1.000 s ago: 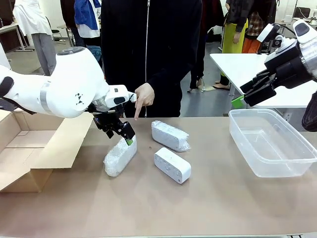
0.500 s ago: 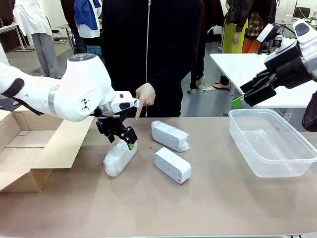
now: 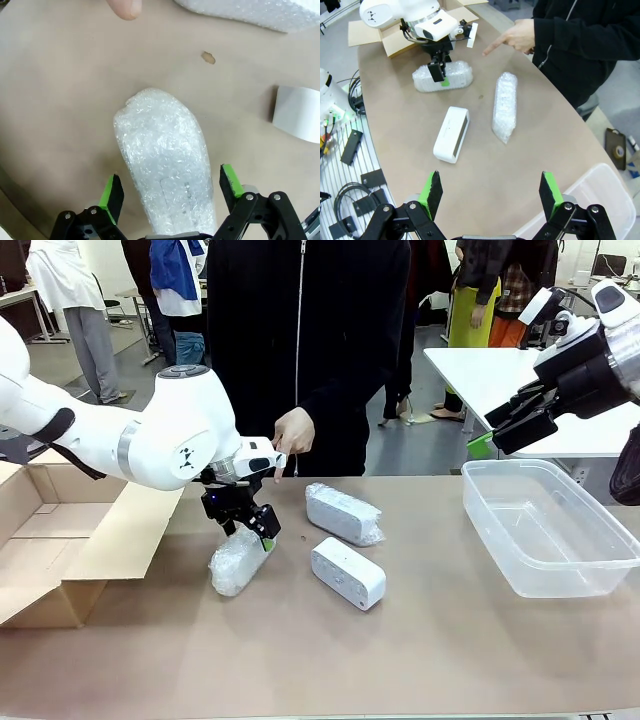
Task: Separate and place wrapped and unwrapped clocks.
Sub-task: Pick up the Digital clock indicated by the person.
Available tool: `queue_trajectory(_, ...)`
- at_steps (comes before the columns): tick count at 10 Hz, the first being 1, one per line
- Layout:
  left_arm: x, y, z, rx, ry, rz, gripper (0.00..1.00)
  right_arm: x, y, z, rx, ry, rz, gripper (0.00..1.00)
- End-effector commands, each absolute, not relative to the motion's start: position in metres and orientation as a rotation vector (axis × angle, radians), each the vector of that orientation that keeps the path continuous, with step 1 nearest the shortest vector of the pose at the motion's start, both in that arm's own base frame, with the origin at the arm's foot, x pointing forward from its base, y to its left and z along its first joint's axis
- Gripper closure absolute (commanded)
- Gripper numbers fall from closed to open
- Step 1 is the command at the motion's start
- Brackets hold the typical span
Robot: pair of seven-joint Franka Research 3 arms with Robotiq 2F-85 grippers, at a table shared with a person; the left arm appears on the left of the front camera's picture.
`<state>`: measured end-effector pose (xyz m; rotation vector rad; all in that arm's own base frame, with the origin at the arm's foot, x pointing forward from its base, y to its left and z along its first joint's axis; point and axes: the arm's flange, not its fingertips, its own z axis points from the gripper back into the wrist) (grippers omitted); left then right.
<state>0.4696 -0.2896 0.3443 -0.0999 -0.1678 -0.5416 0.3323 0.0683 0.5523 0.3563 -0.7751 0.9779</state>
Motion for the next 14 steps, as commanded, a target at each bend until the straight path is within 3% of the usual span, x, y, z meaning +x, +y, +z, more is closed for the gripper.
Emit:
queue_trajectory(1, 0.473, -0.296, 0.349, -0.062, -0.133, -0.511, 0.0, 0.333, 0.067, 0.551, 0.371, -0.771, 0.985, 0.0)
queue_trajectory(2, 0.474, -0.296, 0.348, -0.05, -0.11, -0.501, 0.2, 0.333, 0.067, 0.551, 0.371, -0.771, 0.985, 0.0)
queue_trajectory(3, 0.475, -0.295, 0.349, -0.052, -0.098, -0.495, 0.2, 0.333, 0.067, 0.551, 0.371, -0.771, 0.985, 0.0)
queue_trajectory(4, 0.475, -0.295, 0.35, -0.053, -0.101, -0.487, 0.4, 0.333, 0.067, 0.551, 0.371, -0.771, 0.985, 0.0)
queue_trajectory(5, 0.475, -0.295, 0.35, -0.054, -0.101, -0.487, 0.25, 0.333, 0.067, 0.551, 0.371, -0.771, 0.985, 0.0)
queue_trajectory(6, 0.475, -0.295, 0.35, -0.064, -0.1, -0.491, 0.6, 0.333, 0.067, 0.551, 0.371, -0.771, 0.985, 0.0)
queue_trajectory(7, 0.474, -0.295, 0.35, -0.067, -0.102, -0.492, 0.45, 0.333, 0.067, 0.551, 0.371, -0.771, 0.985, 0.0)
queue_trajectory(8, 0.474, -0.293, 0.352, -0.071, -0.107, -0.494, 0.8, 0.333, 0.067, 0.551, 0.371, -0.771, 0.985, 0.0)
queue_trajectory(9, 0.474, -0.293, 0.354, -0.078, -0.115, -0.496, 0.65, 0.333, 0.067, 0.551, 0.371, -0.771, 0.985, 0.0)
queue_trajectory(10, 0.473, -0.292, 0.355, -0.082, -0.117, -0.497, 1.0, 0.333, 0.067, 0.551, 0.371, -0.771, 0.985, 0.0)
queue_trajectory(11, 0.472, -0.29, 0.358, -0.093, -0.126, -0.498, 0.85, 0.333, 0.067, 0.551, 0.371, -0.771, 0.985, 0.0)
queue_trajectory(12, 0.47, -0.285, 0.365, -0.099, -0.142, -0.488, 1.0, 0.333, 0.067, 0.551, 0.371, -0.771, 0.985, 0.0)
queue_trajectory(14, 0.441, -0.262, 0.408, -0.035, -0.203, -0.46, 1.0, 0.333, 0.067, 0.551, 0.371, -0.771, 0.985, 0.0)
